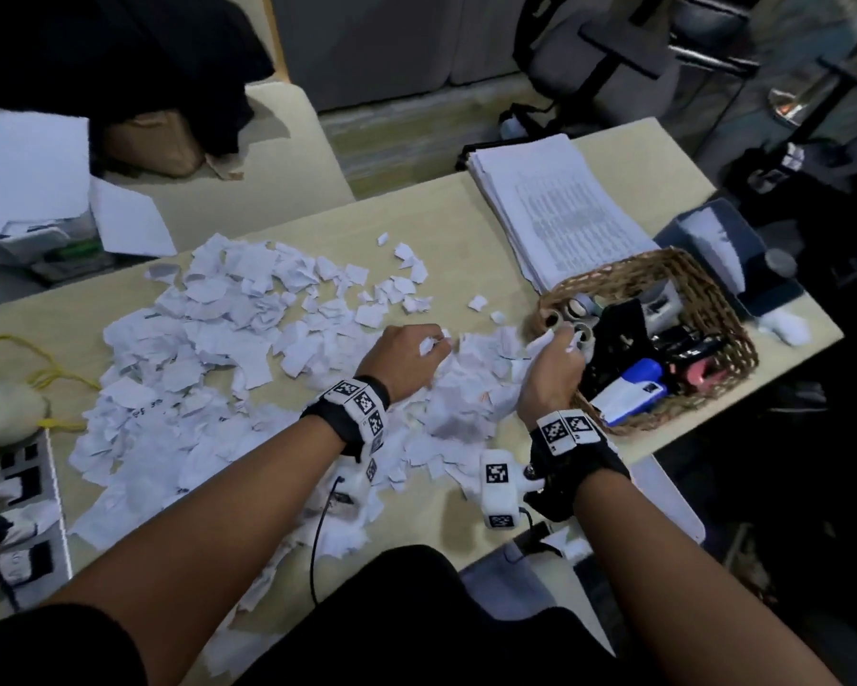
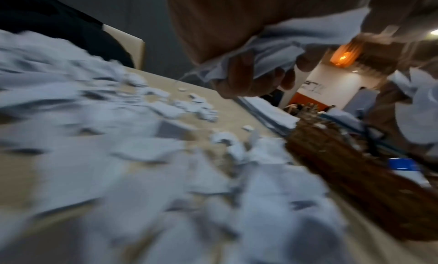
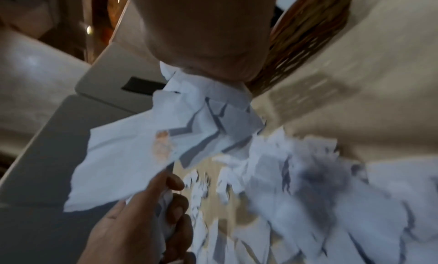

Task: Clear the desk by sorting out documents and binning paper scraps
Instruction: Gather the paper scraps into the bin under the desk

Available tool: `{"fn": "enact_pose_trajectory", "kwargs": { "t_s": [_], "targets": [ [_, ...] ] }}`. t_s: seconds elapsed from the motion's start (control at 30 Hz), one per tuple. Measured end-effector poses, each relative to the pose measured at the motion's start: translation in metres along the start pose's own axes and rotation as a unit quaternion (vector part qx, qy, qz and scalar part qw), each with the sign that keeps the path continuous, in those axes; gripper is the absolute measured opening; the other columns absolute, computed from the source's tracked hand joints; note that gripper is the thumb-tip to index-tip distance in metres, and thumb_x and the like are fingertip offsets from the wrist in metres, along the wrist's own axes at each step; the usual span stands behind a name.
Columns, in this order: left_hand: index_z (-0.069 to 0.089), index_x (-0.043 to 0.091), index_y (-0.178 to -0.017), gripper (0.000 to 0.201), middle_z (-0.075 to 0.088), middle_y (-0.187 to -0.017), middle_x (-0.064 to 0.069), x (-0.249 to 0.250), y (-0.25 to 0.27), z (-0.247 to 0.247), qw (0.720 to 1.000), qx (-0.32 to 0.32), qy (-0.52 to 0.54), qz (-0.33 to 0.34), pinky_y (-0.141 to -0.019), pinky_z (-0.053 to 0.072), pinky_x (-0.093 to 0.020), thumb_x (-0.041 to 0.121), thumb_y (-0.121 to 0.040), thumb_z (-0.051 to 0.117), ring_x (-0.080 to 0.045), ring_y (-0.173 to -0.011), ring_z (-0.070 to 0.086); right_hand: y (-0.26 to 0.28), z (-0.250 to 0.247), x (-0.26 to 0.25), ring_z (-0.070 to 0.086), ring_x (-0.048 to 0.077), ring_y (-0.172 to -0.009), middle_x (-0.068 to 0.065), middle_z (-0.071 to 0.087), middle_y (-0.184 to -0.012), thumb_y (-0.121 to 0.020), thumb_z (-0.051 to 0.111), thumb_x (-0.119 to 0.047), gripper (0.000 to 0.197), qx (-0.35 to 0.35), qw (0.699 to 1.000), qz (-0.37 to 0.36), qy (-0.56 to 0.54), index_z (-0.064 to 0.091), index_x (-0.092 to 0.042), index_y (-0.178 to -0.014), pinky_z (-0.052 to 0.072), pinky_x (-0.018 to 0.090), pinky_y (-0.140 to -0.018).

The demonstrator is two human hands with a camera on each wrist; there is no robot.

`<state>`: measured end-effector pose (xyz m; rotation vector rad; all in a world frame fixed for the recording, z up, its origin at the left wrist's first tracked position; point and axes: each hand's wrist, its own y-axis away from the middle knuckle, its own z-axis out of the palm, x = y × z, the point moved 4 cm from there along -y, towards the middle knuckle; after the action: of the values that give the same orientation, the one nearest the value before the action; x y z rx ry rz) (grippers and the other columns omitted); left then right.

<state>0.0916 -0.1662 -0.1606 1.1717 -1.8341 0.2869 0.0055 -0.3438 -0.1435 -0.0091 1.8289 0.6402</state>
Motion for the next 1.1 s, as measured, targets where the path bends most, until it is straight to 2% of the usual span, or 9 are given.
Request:
{"fn": "enact_pose_trajectory", "kwargs": {
  "t_s": [0.13,0.23,0.37,0.47,0.57,0.67,0.8,0.97,1.1],
  "targets": [
    [0.056,0.035,-0.07,0.023,0.065,-0.081,-0.003,0.065,-0.016,0.048,0.997,-0.057,0.013,0.057,-0.069,0.044,-0.028,0.043,-0.092,0.054,-0.022,-0.079,0.057,-0.026,-0.067,-0.008,0.053,0.02,-0.085,0.002,0.059,-0.098,-0.1,0.042,-0.034,0.026,0.063,0.994,0.042,-0.085,0.055,-0.011,-0.1,0.036,0.025,-0.078],
    [0.062,0.02,-0.076,0.024,0.063,-0.078,-0.001,0.123,-0.018,0.099,0.988,-0.106,0.031,0.105,-0.065,0.037,-0.025,0.035,-0.094,0.055,-0.014,-0.074,0.054,-0.047,-0.128,-0.014,0.055,0.015,-0.067,-0.003,0.058,-0.075,-0.098,0.046,-0.037,0.03,0.126,0.982,0.067,-0.126,0.055,-0.014,-0.08,0.04,0.025,-0.069],
    [0.06,0.024,-0.074,0.022,0.059,-0.07,0.003,0.187,-0.009,0.187,0.97,-0.192,0.015,0.147,-0.062,0.034,-0.028,0.034,-0.093,0.055,-0.016,-0.073,0.055,-0.089,-0.224,-0.002,0.059,0.023,-0.07,0.001,0.061,-0.07,-0.092,0.049,-0.037,0.032,0.233,0.957,0.088,-0.148,0.057,-0.014,-0.07,0.053,0.038,-0.077],
    [0.063,0.026,-0.076,0.021,0.062,-0.075,0.005,0.217,0.001,0.257,0.955,-0.246,0.021,0.166,-0.068,0.039,-0.027,0.037,-0.092,0.056,-0.013,-0.077,0.056,-0.113,-0.299,0.02,0.059,0.022,-0.069,0.0,0.059,-0.07,-0.094,0.047,-0.032,0.032,0.295,0.938,0.108,-0.15,0.054,-0.013,-0.068,0.05,0.032,-0.073],
    [0.068,0.013,-0.088,0.023,0.066,-0.089,-0.004,0.23,0.01,0.325,0.943,-0.305,0.012,0.134,-0.069,0.036,-0.026,0.033,-0.094,0.056,-0.016,-0.085,0.056,-0.133,-0.363,0.053,0.062,0.025,-0.083,0.0,0.061,-0.074,-0.093,0.045,-0.033,0.032,0.356,0.914,0.146,-0.125,0.059,-0.012,-0.075,0.049,0.033,-0.078],
    [0.066,0.009,-0.09,0.025,0.067,-0.091,-0.01,0.212,0.006,0.395,0.937,-0.343,0.008,0.07,-0.073,0.044,-0.029,0.029,-0.095,0.054,-0.023,-0.087,0.06,-0.162,-0.397,0.095,0.059,0.025,-0.08,0.0,0.058,-0.068,-0.096,0.042,-0.031,0.037,0.382,0.899,0.182,-0.111,0.056,-0.014,-0.065,0.046,0.03,-0.071],
    [0.065,0.012,-0.081,0.022,0.069,-0.095,-0.014,0.145,-0.023,0.496,0.945,-0.324,-0.002,-0.048,-0.081,0.05,-0.036,0.03,-0.082,0.054,-0.032,-0.094,0.063,-0.22,-0.411,0.171,0.059,0.029,-0.081,0.006,0.061,-0.067,-0.098,0.039,-0.033,0.048,0.403,0.888,0.21,-0.07,0.061,-0.013,-0.061,0.04,0.028,-0.072],
    [0.066,0.003,-0.107,0.029,0.067,-0.11,-0.02,0.058,-0.088,0.596,0.938,-0.304,-0.055,-0.159,-0.092,0.05,-0.041,0.024,-0.092,0.054,-0.034,-0.104,0.063,-0.298,-0.402,0.289,0.061,0.042,-0.103,0.026,0.068,-0.108,-0.101,0.037,-0.043,0.054,0.446,0.866,0.226,0.015,0.069,0.0,-0.109,0.046,0.039,-0.084],
    [0.059,-0.001,-0.123,0.038,0.06,-0.125,-0.02,0.026,-0.128,0.652,0.92,-0.34,-0.119,-0.154,-0.099,0.044,-0.035,0.025,-0.095,0.054,-0.033,-0.117,0.056,-0.345,-0.374,0.342,0.061,0.035,-0.096,0.02,0.067,-0.1,-0.1,0.042,-0.044,0.044,0.349,0.925,0.111,0.105,0.061,-0.004,-0.096,0.041,0.033,-0.082]
  ]
}}
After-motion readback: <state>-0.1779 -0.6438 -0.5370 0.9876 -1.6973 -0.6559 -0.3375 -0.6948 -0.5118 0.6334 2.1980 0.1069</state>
